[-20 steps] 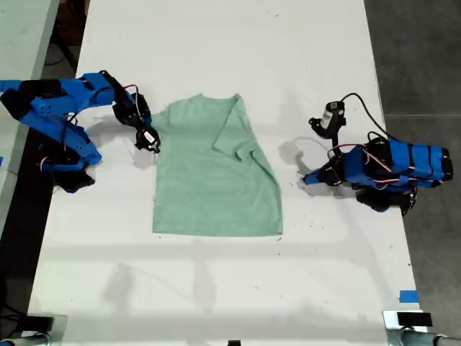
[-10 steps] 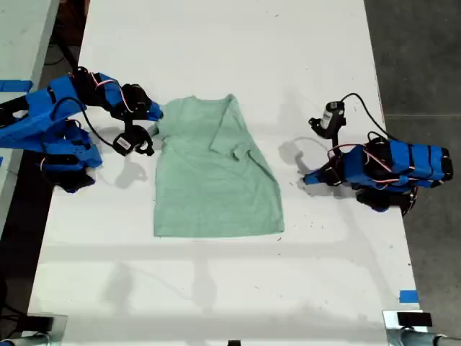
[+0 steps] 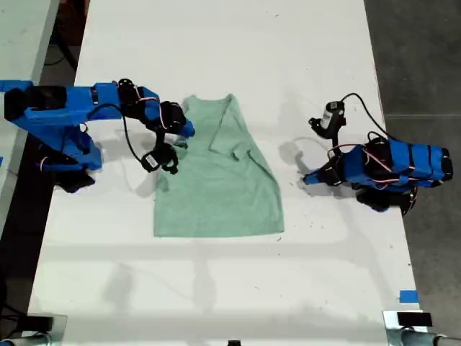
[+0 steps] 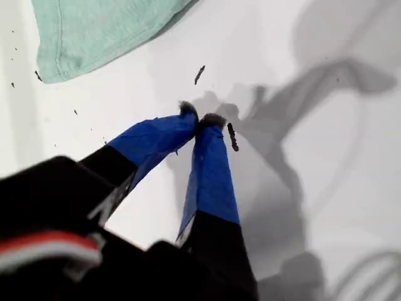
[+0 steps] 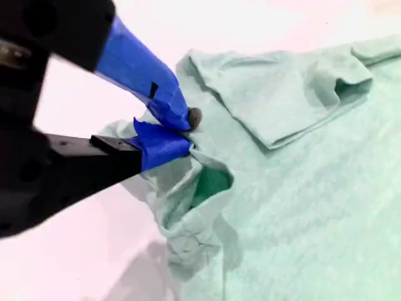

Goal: Fold t shirt

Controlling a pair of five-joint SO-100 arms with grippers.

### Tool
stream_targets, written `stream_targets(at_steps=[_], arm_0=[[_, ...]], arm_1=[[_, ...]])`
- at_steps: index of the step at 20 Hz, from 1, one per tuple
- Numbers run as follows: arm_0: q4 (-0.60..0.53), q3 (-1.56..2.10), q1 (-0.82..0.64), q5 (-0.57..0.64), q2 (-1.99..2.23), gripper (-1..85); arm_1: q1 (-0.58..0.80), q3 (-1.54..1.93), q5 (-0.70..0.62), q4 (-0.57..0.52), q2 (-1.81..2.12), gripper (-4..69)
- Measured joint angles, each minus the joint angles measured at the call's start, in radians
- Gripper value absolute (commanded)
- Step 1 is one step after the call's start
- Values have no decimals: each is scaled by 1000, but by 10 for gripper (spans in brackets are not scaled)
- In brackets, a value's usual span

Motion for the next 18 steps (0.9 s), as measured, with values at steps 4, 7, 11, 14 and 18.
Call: stream_targets(at_steps=[4,7,11,14,18], arm_0=[[-55,-104,38,0,-242,167],[-37,-176,49,31,-281,177],[67,-193,49,64,-164,14],[193,-97,38,20,112,-3],[215,356,20,-81,819,-3]], arm_1=[[0,0,0,0,0,31],[0,0,0,0,0,31],[0,0,0,0,0,31],[0,0,0,0,0,31],[0,0,0,0,0,31]])
